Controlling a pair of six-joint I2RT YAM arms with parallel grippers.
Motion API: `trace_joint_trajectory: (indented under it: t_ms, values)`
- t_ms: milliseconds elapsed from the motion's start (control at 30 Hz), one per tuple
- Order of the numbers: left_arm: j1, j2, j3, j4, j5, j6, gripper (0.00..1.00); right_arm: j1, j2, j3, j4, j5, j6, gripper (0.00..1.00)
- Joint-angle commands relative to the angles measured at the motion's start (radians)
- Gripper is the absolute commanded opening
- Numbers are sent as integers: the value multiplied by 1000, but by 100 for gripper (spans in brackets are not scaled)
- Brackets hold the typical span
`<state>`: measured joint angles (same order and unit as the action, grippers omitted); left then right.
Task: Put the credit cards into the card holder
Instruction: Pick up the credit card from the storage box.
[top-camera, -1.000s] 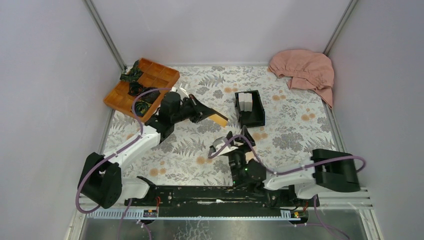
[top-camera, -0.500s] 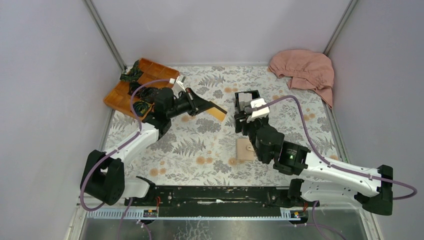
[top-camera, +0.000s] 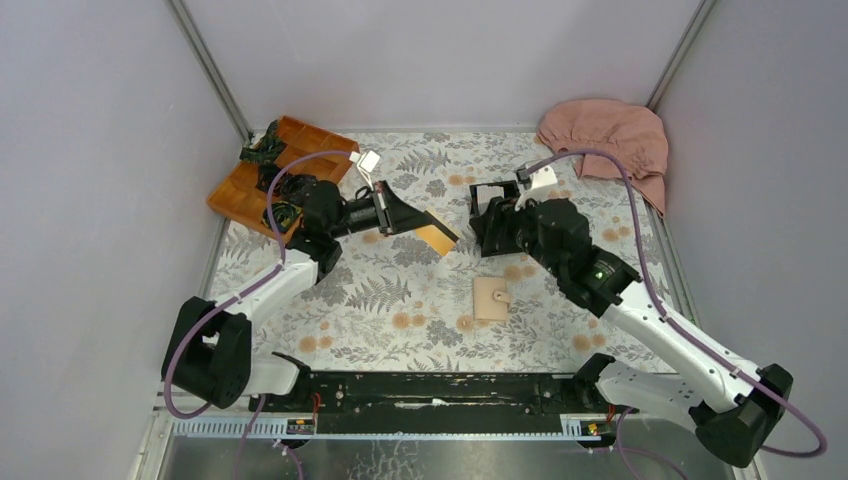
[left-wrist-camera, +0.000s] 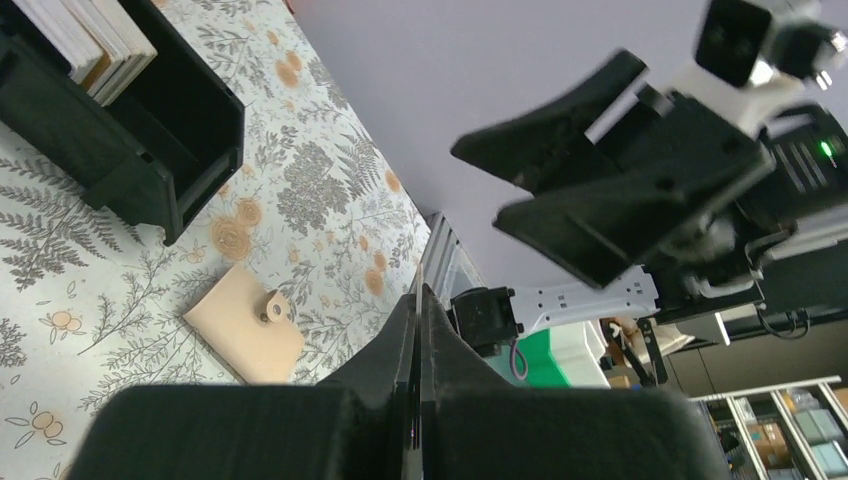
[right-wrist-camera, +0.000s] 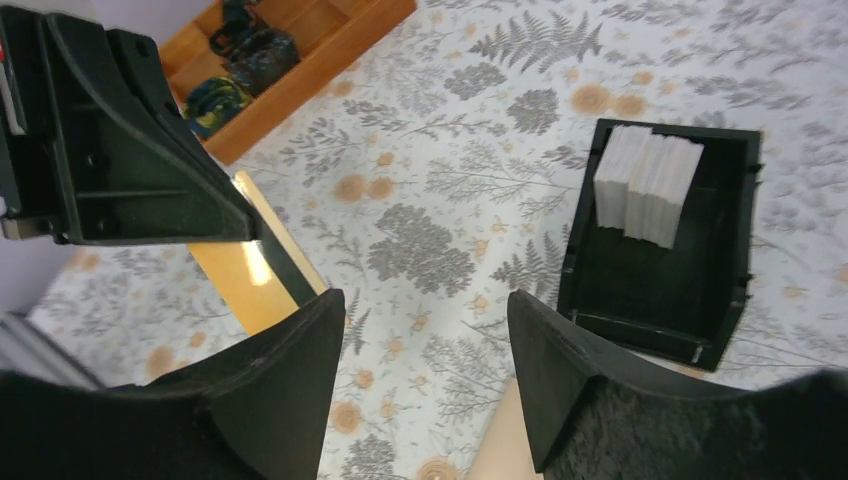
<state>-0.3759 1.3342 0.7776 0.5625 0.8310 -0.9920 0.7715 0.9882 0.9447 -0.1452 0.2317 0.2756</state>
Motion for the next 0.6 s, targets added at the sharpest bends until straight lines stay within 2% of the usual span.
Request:
trace_joint_trajectory:
  t_ms: [0,133,267,567]
  values:
    - [19,6,-31,196,112,-25,0,-153,-9,12,87,-397,150,68]
    - [24,16,-40,264,142,-55,0,-285,3,-40,194,-623,261,66]
    - [26,35,-40,315,173,-86,0,-320,28,-87,287,-756,321,65]
    - [26,150,-16,565,268,-263,0,-320,57,-100,309,-852,320,61]
